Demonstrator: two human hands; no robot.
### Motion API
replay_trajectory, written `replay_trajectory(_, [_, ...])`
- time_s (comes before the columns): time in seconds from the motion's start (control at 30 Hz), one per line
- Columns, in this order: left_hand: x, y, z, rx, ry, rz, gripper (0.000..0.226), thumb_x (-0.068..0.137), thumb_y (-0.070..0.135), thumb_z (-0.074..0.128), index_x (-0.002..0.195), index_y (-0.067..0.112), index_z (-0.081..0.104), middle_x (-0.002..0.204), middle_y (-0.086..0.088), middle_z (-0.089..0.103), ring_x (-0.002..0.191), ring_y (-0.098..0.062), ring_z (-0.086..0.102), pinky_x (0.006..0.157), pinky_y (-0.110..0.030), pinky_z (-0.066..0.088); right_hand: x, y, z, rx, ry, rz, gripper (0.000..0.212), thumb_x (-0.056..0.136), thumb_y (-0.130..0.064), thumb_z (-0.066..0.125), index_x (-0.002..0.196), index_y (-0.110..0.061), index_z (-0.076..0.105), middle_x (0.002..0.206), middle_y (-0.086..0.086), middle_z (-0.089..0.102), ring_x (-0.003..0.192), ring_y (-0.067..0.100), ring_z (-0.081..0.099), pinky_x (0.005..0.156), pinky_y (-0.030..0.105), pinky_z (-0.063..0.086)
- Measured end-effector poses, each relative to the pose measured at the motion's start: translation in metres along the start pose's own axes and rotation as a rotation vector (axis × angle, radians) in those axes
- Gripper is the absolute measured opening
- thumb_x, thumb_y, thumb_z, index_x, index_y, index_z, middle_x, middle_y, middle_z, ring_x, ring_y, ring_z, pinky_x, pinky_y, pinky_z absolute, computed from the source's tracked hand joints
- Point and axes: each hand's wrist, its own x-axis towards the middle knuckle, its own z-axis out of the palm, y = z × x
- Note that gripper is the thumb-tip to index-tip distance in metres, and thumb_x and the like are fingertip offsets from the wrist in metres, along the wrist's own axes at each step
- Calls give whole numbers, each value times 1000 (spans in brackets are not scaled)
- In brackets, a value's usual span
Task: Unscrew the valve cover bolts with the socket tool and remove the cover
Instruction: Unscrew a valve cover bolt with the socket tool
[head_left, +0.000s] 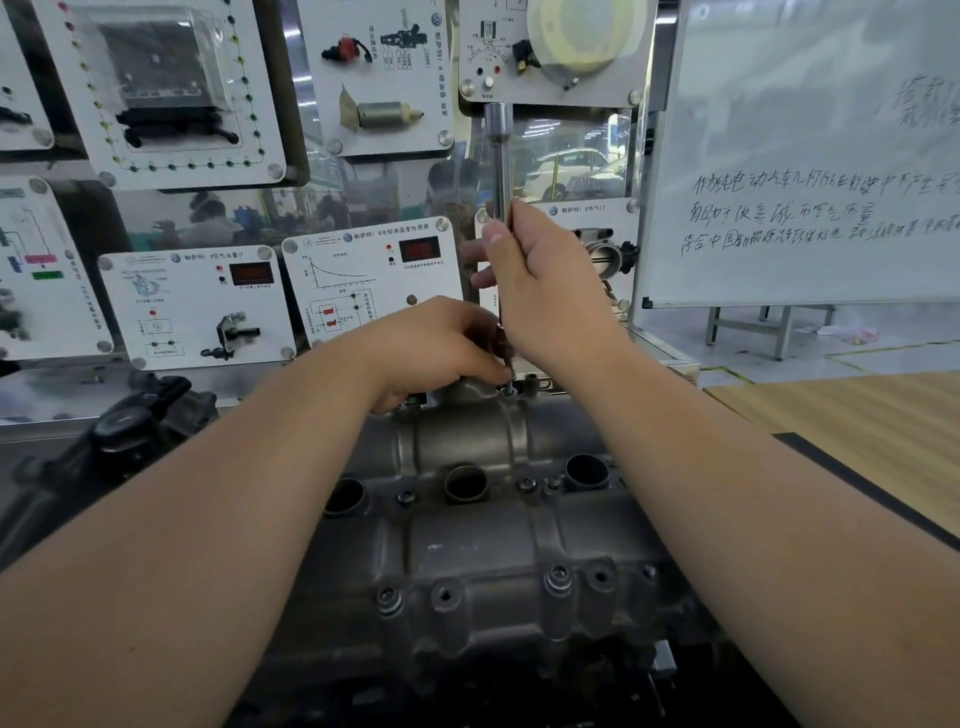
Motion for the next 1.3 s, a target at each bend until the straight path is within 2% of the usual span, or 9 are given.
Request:
replay_trajectory(0.1, [2,-1,0,169,6,-1,24,84,13,80,70,27,66,61,14,59,60,-3,52,64,-27,37,0,1,0,12,16,-16,30,109,-28,39,106,-4,57,98,-10,72,80,4,66,77,34,53])
replay_trajectory(0.27, [1,2,0,352,-17,75,11,88,27,79,92,31,69,77,15,60,63,12,54,54,-8,35,2,3,0,60,136,-26,25,110,-29,39,95,-15,54,88,-17,69,66,0,63,59,17,46])
replay_trajectory(0.43, [0,1,3,443,-17,111,9,91,34,75,96,33,68,87,14,64,78,3,58,65,-20,38,1,4,0,58,198,-35,29,109,-30,40,80,-31,45,84,-12,70,63,10,62,63,32,51])
replay_trajectory(0.63, [0,5,7,447,55,132,23,95,41,68,106,21,69,95,3,69,87,-13,64,77,-32,51,-2,5,0,55,277,-6,27,109,-29,39,83,-30,45,82,-12,68,64,8,61,65,33,53])
replay_trajectory(0.8, [-1,8,9,383,146,129,14,95,39,69,91,28,61,92,6,65,81,-8,63,65,-29,45,7,0,-8,62,269,129,29,110,-27,39,83,-23,48,83,-2,69,67,18,63,66,38,53])
replay_trajectory(0.97, [-6,29,6,331,287,162,18,95,39,69,100,22,66,106,1,67,91,-16,63,82,-37,51,12,-18,-26,40,203,188,30,109,-28,39,81,-23,51,85,0,71,68,20,64,64,35,50])
replay_trajectory(1.07, [-12,59,1,338,300,204,20,93,37,71,96,18,68,93,4,66,86,-17,63,72,-33,48,1,-26,-41,31,209,225,33,108,-26,43,75,-21,48,83,3,71,67,17,59,65,35,47])
replay_trajectory(1.17, [-25,91,6,318,265,254,23,90,40,74,92,17,70,88,1,67,77,-18,62,67,-35,46,-16,-35,-63,32,260,286,33,106,-25,45,75,-16,53,80,5,69,74,25,62,71,44,52])
replay_trajectory(1.3, [-40,124,38,177,191,233,22,91,46,72,87,26,64,69,7,67,58,-7,61,50,-24,44,-53,-41,-110,-12,301,374,36,105,-24,46,72,-14,57,49,-12,53,51,14,45,54,31,35])
